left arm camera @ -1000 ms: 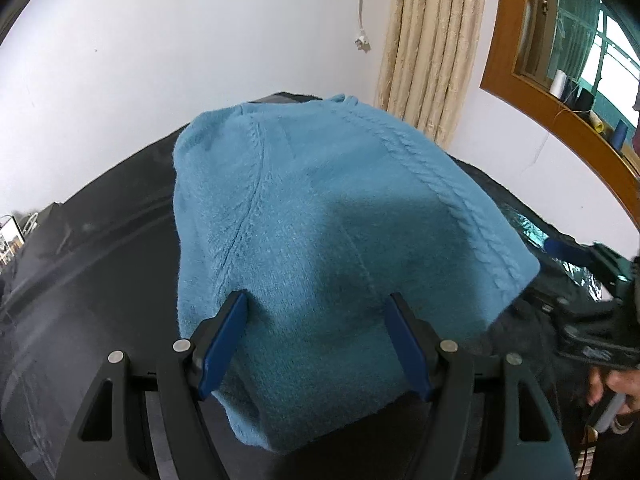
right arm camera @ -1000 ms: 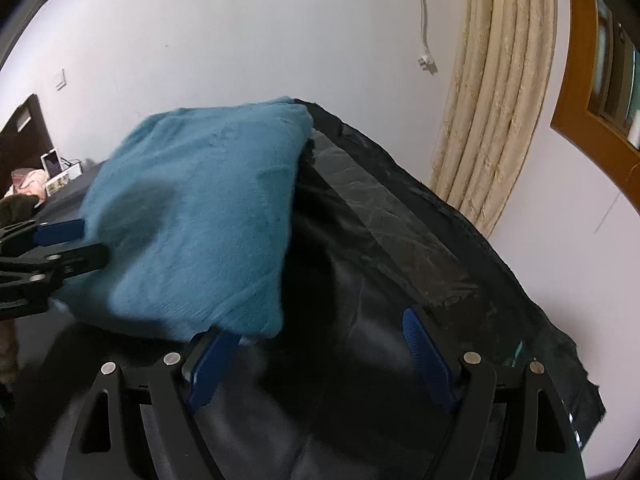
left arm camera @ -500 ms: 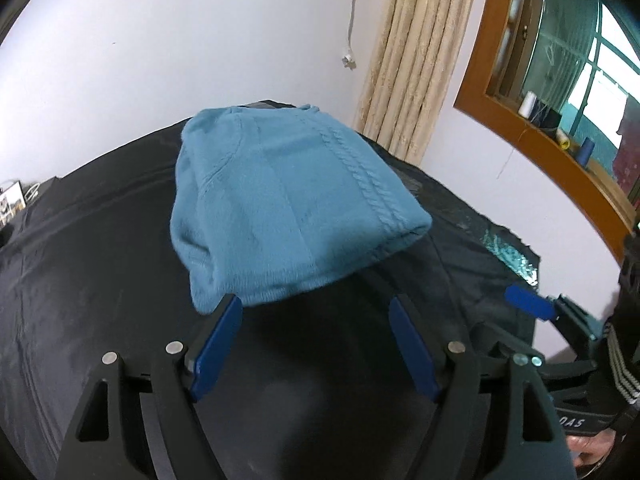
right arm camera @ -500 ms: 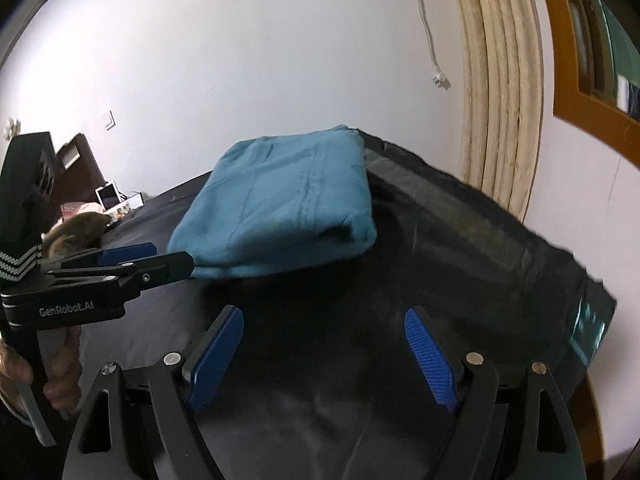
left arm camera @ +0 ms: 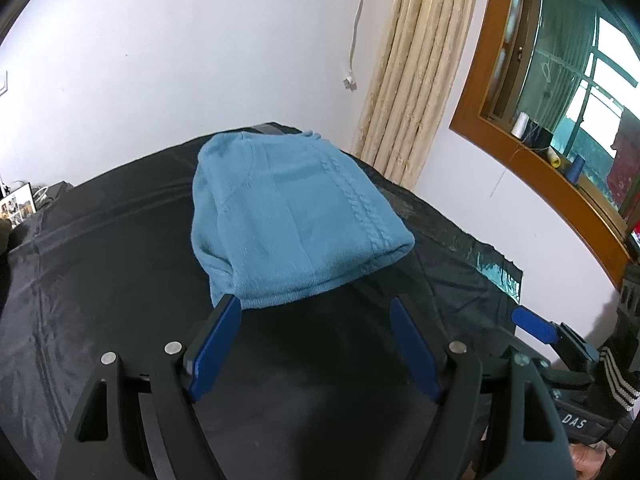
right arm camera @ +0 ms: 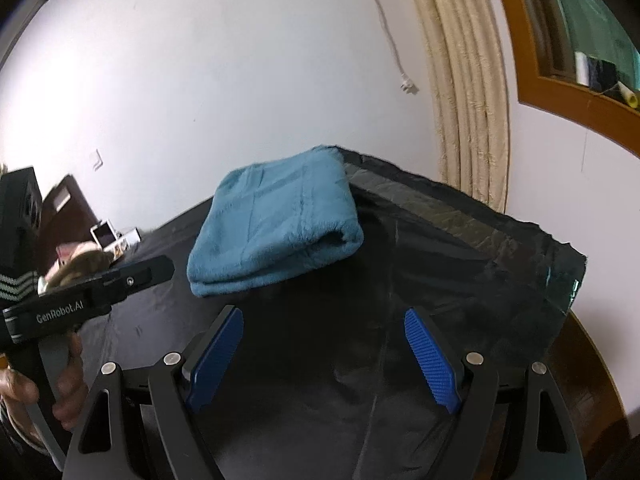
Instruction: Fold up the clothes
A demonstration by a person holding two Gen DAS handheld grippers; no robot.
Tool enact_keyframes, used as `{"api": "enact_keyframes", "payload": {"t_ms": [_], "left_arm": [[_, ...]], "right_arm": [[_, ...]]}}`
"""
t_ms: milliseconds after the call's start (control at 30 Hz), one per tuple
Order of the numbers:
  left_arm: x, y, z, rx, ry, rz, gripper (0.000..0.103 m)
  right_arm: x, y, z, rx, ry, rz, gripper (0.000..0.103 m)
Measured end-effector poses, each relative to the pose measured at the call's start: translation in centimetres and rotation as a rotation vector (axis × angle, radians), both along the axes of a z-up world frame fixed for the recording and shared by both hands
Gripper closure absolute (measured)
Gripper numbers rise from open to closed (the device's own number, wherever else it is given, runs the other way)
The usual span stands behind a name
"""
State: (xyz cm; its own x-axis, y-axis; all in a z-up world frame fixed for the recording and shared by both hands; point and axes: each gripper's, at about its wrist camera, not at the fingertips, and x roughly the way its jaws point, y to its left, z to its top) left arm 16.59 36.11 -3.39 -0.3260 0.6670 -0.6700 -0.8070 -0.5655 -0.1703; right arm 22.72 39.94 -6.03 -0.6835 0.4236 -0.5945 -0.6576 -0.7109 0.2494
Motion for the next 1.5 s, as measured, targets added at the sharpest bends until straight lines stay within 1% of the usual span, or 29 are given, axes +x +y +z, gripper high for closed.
{"api": "enact_keyframes", "payload": {"t_ms": [233,333,633,967,1367,1500], "left_arm": [[0.6,-0.3,0.8,0.017,0.017,-0.008,0.022],[0.7,-0.2,0.8,0.015,0.009,-0.017,0.022],[1.6,-0.5,1.6,0.029,0.023,-0.035,0.022],[1.9,-0.6,2.0,0.037,0.03,-0.041,0.021],[2.1,-0.6,1.9,0.033,0.031,-0.045,0.021],[2.5,-0.4,1.9,0.03,0.035,-0.057,0.021]], "right_arm": [[-0.5,-1.6,0.7,0.024,0.004,0.012,0.018],[-0.3,-2.2,1.2,0.04,0.017,0.013,0.018],[0.8,-3.2,2.6,0.062,0.063,-0.013,0.018],[0.5,-4.3,3.2,0.094,0.064,0.001,0.018],[0.2,-4.8,3.1,0.097,0.061,0.011,0.018],[0.6,-4.7,3.5,0.114,0.069,-0.004,0.018]]}}
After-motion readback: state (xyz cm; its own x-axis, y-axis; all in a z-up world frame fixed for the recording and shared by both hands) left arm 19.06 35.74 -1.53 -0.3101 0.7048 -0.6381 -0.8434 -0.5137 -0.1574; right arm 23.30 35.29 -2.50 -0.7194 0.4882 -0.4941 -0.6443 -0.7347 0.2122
